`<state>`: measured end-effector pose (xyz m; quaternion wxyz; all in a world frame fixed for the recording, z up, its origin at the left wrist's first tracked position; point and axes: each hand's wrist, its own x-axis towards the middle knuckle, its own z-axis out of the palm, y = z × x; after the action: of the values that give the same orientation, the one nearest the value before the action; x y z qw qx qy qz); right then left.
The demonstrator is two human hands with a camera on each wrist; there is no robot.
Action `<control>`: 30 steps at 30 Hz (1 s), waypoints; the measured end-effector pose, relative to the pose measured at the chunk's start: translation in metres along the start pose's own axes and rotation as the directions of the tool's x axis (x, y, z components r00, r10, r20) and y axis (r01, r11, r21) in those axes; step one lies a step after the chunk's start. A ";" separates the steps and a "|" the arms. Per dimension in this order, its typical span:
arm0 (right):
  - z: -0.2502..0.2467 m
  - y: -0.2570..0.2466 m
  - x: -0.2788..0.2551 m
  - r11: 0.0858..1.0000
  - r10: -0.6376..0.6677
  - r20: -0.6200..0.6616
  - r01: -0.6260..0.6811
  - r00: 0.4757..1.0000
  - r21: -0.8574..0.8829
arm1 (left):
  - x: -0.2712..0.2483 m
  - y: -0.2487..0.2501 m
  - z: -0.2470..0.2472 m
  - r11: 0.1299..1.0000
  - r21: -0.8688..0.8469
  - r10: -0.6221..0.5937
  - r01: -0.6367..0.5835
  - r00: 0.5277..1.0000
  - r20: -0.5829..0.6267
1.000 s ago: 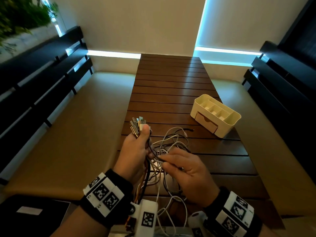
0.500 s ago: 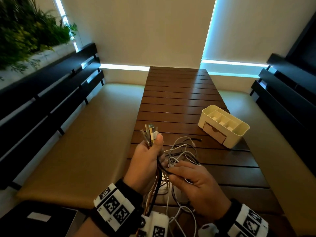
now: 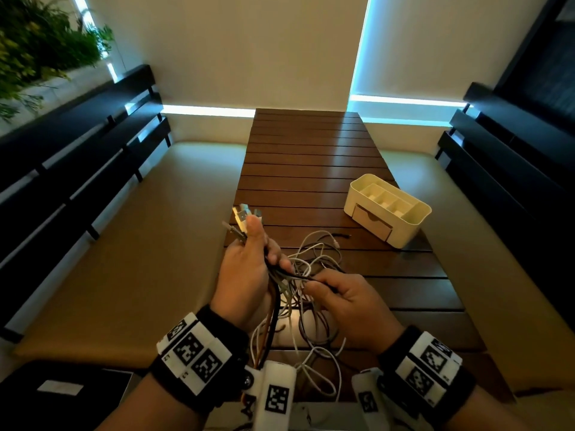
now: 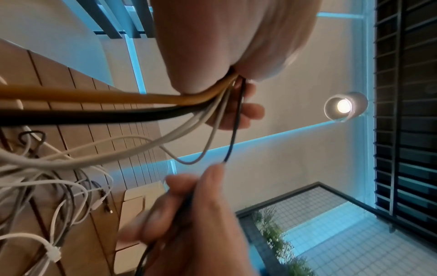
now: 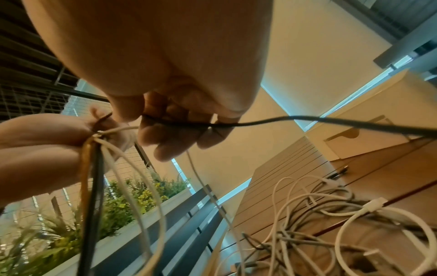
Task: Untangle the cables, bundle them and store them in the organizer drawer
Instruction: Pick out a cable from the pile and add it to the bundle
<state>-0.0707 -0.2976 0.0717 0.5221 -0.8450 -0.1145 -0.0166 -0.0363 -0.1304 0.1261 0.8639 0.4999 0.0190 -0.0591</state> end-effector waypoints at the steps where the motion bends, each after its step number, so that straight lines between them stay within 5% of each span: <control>1: -0.004 0.003 -0.001 0.999 0.025 0.012 -0.025 1.000 -0.029 | 0.000 0.003 -0.002 1.000 -0.015 0.004 -0.004 1.000 -0.010; 5: -0.027 0.022 -0.006 0.972 0.173 0.016 -0.168 0.985 -0.163 | 0.007 0.023 -0.016 0.994 -0.112 0.004 -0.009 0.999 -0.043; 9: -0.036 0.019 -0.001 0.964 0.233 -0.019 -0.233 0.972 -0.128 | 0.008 0.027 -0.025 0.995 0.082 0.040 -0.048 0.995 0.093; 16: -0.043 -0.021 0.019 0.990 0.080 -0.074 -0.088 0.994 -0.107 | 0.003 0.009 -0.005 0.816 0.547 0.031 -0.186 0.960 0.280; 26: -0.044 -0.039 0.021 1.000 -0.019 -0.041 0.019 0.999 -0.024 | -0.009 0.009 0.017 0.790 0.582 -0.092 -0.192 0.902 0.422; 30: -0.047 -0.029 0.017 0.998 0.046 -0.024 -0.044 0.999 0.046 | -0.003 0.012 0.005 0.814 0.566 -0.042 -0.131 0.958 0.282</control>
<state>-0.0560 -0.3241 0.1209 0.5427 -0.8351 -0.0892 -0.0129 -0.0376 -0.1284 0.1395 0.6658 0.7253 -0.1347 -0.1124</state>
